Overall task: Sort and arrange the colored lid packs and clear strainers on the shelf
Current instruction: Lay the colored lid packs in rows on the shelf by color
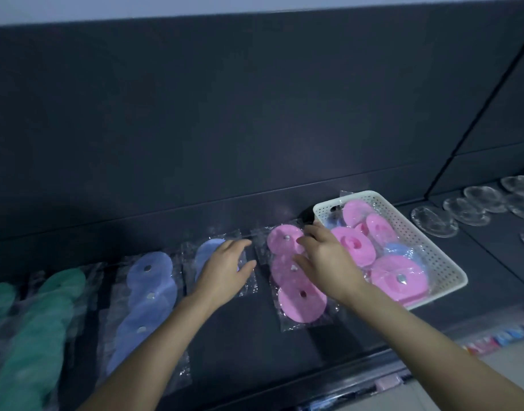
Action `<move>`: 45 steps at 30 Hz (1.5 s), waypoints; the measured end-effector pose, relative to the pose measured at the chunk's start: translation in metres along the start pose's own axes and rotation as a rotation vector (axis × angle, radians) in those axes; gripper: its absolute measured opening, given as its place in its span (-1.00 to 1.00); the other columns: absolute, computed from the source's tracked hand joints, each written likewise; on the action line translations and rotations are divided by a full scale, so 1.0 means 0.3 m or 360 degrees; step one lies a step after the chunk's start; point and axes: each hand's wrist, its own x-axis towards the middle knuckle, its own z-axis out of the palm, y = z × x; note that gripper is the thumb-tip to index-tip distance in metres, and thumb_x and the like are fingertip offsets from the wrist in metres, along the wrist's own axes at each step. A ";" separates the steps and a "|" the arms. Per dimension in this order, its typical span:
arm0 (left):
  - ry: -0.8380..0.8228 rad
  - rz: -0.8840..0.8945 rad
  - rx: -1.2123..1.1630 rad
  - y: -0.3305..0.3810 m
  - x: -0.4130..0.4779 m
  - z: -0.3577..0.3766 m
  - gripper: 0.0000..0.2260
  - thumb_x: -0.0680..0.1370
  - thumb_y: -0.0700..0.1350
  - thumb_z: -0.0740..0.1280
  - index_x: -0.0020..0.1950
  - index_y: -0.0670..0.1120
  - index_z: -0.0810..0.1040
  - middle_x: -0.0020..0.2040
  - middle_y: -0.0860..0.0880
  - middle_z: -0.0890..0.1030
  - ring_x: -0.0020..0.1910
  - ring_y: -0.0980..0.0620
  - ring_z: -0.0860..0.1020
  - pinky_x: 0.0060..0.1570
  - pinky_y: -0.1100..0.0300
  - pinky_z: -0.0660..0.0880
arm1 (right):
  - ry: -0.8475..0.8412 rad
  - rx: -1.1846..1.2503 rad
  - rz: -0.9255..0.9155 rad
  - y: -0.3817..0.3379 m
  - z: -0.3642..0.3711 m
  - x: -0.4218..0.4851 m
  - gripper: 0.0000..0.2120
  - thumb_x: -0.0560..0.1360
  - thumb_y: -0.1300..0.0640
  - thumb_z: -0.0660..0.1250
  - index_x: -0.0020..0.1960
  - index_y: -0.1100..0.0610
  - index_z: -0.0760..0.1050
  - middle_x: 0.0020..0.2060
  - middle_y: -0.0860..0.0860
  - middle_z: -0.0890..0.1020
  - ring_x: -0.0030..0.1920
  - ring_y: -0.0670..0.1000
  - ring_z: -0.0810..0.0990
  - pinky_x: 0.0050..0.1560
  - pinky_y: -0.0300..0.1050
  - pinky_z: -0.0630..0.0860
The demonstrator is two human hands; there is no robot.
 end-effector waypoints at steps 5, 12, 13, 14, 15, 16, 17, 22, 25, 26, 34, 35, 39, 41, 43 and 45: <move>-0.0118 0.0067 -0.0097 0.132 0.046 0.063 -0.62 0.55 -0.08 0.33 0.36 -0.07 0.44 0.27 -0.05 0.50 0.23 0.01 0.47 0.19 0.26 0.34 | 0.0090 0.0031 0.0151 0.119 -0.092 -0.043 -0.71 0.49 0.08 0.37 0.08 0.28 0.56 0.22 0.25 0.50 0.19 0.25 0.50 0.14 -0.01 0.46; -0.0444 -0.0099 -0.0454 0.323 0.118 0.194 -0.57 0.52 -0.02 0.37 0.37 -0.02 0.41 0.19 -0.04 0.56 0.12 0.10 0.55 0.19 0.10 0.50 | -0.0107 0.0018 0.0327 0.340 -0.149 -0.087 -0.70 0.52 0.10 0.24 0.23 0.16 0.46 0.18 0.18 0.49 0.21 0.23 0.46 0.15 0.03 0.46; -0.0474 -0.0121 -0.0507 0.344 0.126 0.215 -0.55 0.51 0.02 0.37 0.38 0.01 0.40 0.18 -0.01 0.58 0.13 0.11 0.55 0.17 0.05 0.52 | -0.0144 0.0016 0.0363 0.374 -0.157 -0.092 -0.68 0.54 0.10 0.22 0.27 0.14 0.43 0.23 0.18 0.48 0.24 0.23 0.45 0.20 0.05 0.46; -0.0494 -0.0141 -0.0557 0.364 0.132 0.234 -0.54 0.50 0.05 0.37 0.38 0.05 0.39 0.17 0.02 0.60 0.12 0.11 0.57 0.15 0.02 0.54 | -0.0184 0.0023 0.0387 0.406 -0.162 -0.097 -0.70 0.56 0.08 0.21 0.26 0.12 0.43 0.22 0.17 0.49 0.23 0.22 0.47 0.21 0.09 0.47; -0.0504 -0.0153 -0.0610 0.381 0.140 0.254 -0.53 0.49 0.06 0.37 0.38 0.07 0.38 0.14 0.05 0.62 0.10 0.12 0.58 0.14 0.01 0.55 | -0.0210 0.0049 0.0389 0.437 -0.165 -0.102 -0.76 0.57 0.04 0.20 0.18 0.10 0.45 0.14 0.13 0.53 0.14 0.19 0.53 0.14 0.10 0.51; -0.0511 -0.0163 -0.0649 0.404 0.148 0.271 -0.53 0.50 0.03 0.37 0.39 0.08 0.37 0.11 0.07 0.63 0.09 0.12 0.59 0.13 0.02 0.55 | -0.0233 0.0076 0.0389 0.464 -0.170 -0.106 -0.82 0.58 0.02 0.18 0.09 0.08 0.45 0.02 0.07 0.54 0.01 0.13 0.56 0.05 0.06 0.53; -0.0512 -0.0164 -0.0676 0.421 0.154 0.283 -0.54 0.52 -0.01 0.36 0.40 0.09 0.36 0.09 0.09 0.63 0.07 0.13 0.59 0.12 0.03 0.56 | -0.0247 0.0099 0.0387 0.482 -0.174 -0.109 -0.85 0.58 0.00 0.18 0.02 0.05 0.45 -0.06 0.02 0.53 -0.10 0.08 0.55 -0.04 -0.01 0.53; -0.0473 -0.0158 -0.0606 0.486 0.201 0.337 -0.58 0.53 -0.08 0.36 0.38 0.07 0.41 0.07 0.11 0.62 0.07 0.10 0.58 0.09 0.03 0.57 | -0.0359 0.0123 0.0405 0.560 -0.203 -0.133 -0.72 0.59 -0.03 0.19 0.23 0.07 0.43 0.08 0.03 0.51 -0.12 0.03 0.55 0.02 -0.11 0.48; -0.0471 -0.0125 -0.0518 0.509 0.221 0.371 -0.57 0.52 -0.07 0.36 0.38 0.07 0.41 0.15 0.13 0.61 0.13 0.13 0.54 0.16 0.13 0.51 | -0.0354 0.0155 0.0412 0.609 -0.209 -0.146 -0.72 0.58 -0.07 0.19 0.20 0.05 0.44 0.08 0.03 0.53 -0.09 0.07 0.57 0.03 -0.05 0.51; -0.0463 -0.0119 -0.0488 0.518 0.228 0.382 -0.57 0.52 -0.06 0.37 0.38 0.07 0.42 0.15 0.14 0.61 0.13 0.14 0.54 0.16 0.17 0.49 | -0.0348 0.0162 0.0410 0.627 -0.212 -0.148 -0.72 0.57 -0.08 0.19 0.20 0.04 0.44 0.08 0.03 0.53 -0.08 0.07 0.57 0.03 -0.03 0.51; -0.0392 -0.0116 -0.0515 0.616 0.275 0.491 -0.57 0.47 -0.08 0.39 0.34 0.07 0.46 0.04 0.08 0.65 0.02 0.10 0.60 0.09 0.13 0.53 | -0.0299 0.0119 0.0360 0.781 -0.268 -0.161 -0.64 0.58 -0.10 0.18 0.29 0.05 0.41 0.14 0.06 0.54 0.02 0.12 0.57 0.09 0.03 0.50; -0.0383 -0.0113 -0.0524 0.631 0.280 0.505 -0.56 0.47 -0.09 0.39 0.34 0.08 0.46 0.04 0.09 0.65 0.01 0.10 0.60 0.07 0.16 0.53 | -0.0304 0.0110 0.0354 0.799 -0.279 -0.162 -0.66 0.57 -0.10 0.18 0.27 0.05 0.42 0.12 0.06 0.54 0.00 0.12 0.57 0.08 0.02 0.50; -0.0382 -0.0104 -0.0544 0.685 0.304 0.559 -0.56 0.47 -0.08 0.39 0.34 0.10 0.46 -0.02 0.09 0.66 -0.07 0.11 0.60 -0.01 0.22 0.53 | -0.0302 0.0076 0.0336 0.869 -0.314 -0.166 -0.67 0.58 -0.09 0.17 0.25 0.05 0.42 0.08 0.05 0.55 -0.03 0.12 0.57 0.04 0.00 0.51; -0.0384 -0.0098 -0.0548 0.711 0.316 0.582 -0.56 0.47 -0.09 0.39 0.34 0.11 0.46 -0.03 0.11 0.66 -0.10 0.11 0.60 -0.04 0.26 0.52 | -0.0297 0.0065 0.0331 0.906 -0.327 -0.167 -0.67 0.58 -0.10 0.17 0.25 0.04 0.41 0.09 0.04 0.55 -0.03 0.11 0.57 0.04 -0.01 0.51; -0.0382 -0.0085 -0.0565 0.735 0.328 0.607 -0.56 0.48 -0.09 0.39 0.35 0.10 0.46 -0.02 0.14 0.65 -0.14 0.16 0.58 -0.08 0.31 0.50 | -0.0295 0.0057 0.0326 0.940 -0.342 -0.170 -0.68 0.58 -0.10 0.16 0.25 0.04 0.41 0.09 0.04 0.55 -0.03 0.09 0.57 0.03 -0.01 0.51; -0.0376 -0.0072 -0.0570 0.761 0.339 0.627 -0.56 0.48 -0.10 0.39 0.35 0.10 0.46 -0.04 0.15 0.64 -0.20 0.23 0.53 -0.10 0.36 0.46 | -0.0289 0.0048 0.0326 0.970 -0.357 -0.172 -0.66 0.59 -0.09 0.16 0.29 0.04 0.40 0.14 0.06 0.54 0.02 0.11 0.57 0.07 -0.01 0.50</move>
